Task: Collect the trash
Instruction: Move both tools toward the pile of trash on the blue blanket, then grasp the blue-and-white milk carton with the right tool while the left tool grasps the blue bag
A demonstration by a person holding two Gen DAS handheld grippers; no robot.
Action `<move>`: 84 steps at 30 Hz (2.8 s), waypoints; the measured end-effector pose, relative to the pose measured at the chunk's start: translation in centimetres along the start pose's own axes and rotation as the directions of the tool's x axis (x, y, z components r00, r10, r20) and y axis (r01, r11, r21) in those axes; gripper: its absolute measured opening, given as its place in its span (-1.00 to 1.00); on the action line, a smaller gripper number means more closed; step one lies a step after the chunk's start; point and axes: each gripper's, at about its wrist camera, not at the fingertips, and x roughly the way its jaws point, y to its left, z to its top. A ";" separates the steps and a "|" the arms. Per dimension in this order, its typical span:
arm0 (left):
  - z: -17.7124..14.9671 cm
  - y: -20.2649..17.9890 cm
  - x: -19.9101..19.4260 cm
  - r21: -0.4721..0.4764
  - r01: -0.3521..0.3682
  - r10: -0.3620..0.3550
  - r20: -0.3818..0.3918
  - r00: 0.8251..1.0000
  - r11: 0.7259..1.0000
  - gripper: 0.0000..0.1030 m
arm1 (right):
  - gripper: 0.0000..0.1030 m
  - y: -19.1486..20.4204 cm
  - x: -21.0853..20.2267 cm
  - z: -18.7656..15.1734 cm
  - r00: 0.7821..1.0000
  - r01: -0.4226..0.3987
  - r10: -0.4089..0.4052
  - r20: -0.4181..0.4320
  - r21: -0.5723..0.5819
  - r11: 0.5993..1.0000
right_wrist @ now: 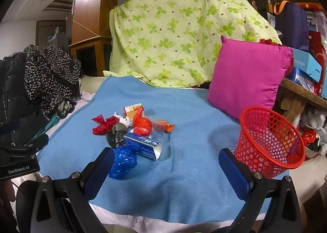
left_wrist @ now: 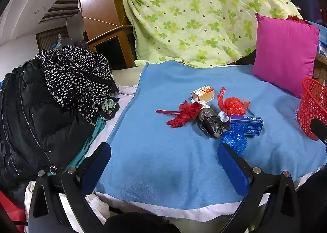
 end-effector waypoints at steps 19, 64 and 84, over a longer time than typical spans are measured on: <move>-0.7 0.2 1.3 0.008 0.005 -0.004 -0.034 0.999 1.000 1.00 | 1.00 0.3 1.2 -0.5 0.999 -0.006 0.005 -0.041 -0.011 1.000; -2.0 0.6 5.9 -0.007 0.107 -0.108 -0.072 0.992 0.994 1.00 | 1.00 -0.3 7.6 -0.1 0.989 -0.098 0.099 -0.107 0.014 0.995; -3.5 -3.7 9.9 0.045 0.285 -0.275 -0.158 0.948 0.957 1.00 | 0.45 -1.7 21.4 -0.8 0.852 -0.380 0.405 -0.331 0.140 0.914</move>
